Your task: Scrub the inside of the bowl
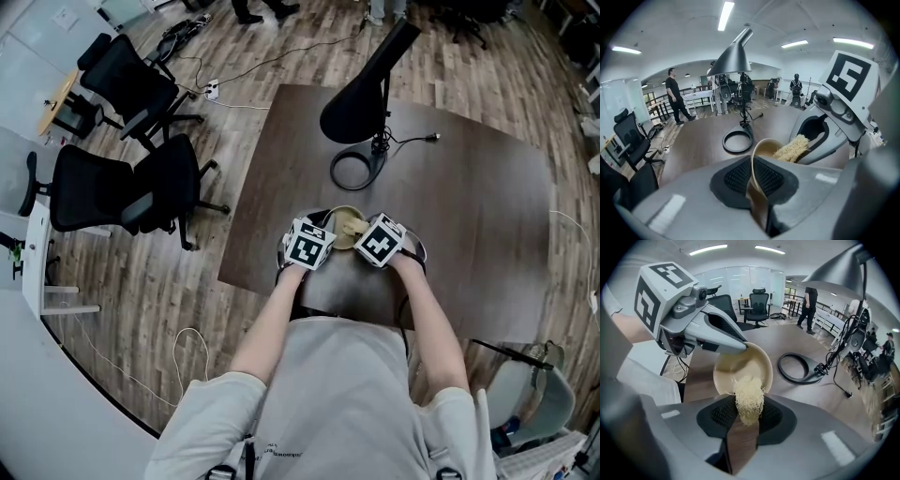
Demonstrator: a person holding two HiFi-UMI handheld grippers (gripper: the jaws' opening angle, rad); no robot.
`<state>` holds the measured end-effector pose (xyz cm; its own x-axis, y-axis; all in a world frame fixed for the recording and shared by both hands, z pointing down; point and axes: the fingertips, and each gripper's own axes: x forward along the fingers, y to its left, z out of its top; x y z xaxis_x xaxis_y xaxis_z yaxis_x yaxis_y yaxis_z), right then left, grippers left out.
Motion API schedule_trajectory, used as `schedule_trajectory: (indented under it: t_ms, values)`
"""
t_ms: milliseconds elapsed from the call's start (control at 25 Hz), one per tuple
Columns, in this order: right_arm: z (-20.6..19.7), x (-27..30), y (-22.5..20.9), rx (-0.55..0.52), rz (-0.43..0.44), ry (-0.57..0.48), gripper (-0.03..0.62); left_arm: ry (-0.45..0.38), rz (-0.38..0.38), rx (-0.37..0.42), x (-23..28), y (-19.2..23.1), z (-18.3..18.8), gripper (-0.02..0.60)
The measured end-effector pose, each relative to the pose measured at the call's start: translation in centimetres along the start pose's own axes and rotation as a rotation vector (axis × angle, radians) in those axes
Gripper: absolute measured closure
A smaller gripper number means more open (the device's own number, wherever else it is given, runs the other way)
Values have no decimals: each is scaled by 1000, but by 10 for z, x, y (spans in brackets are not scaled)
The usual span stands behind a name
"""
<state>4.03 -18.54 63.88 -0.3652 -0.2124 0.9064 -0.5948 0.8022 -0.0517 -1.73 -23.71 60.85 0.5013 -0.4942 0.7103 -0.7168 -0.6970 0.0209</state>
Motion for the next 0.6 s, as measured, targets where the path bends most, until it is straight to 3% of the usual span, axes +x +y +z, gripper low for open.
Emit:
schedule_trajectory:
  t_ms: [600]
  values:
    - [14,4,32,-36,65,-27,465,-20,-10,1,-5,-4,7,561]
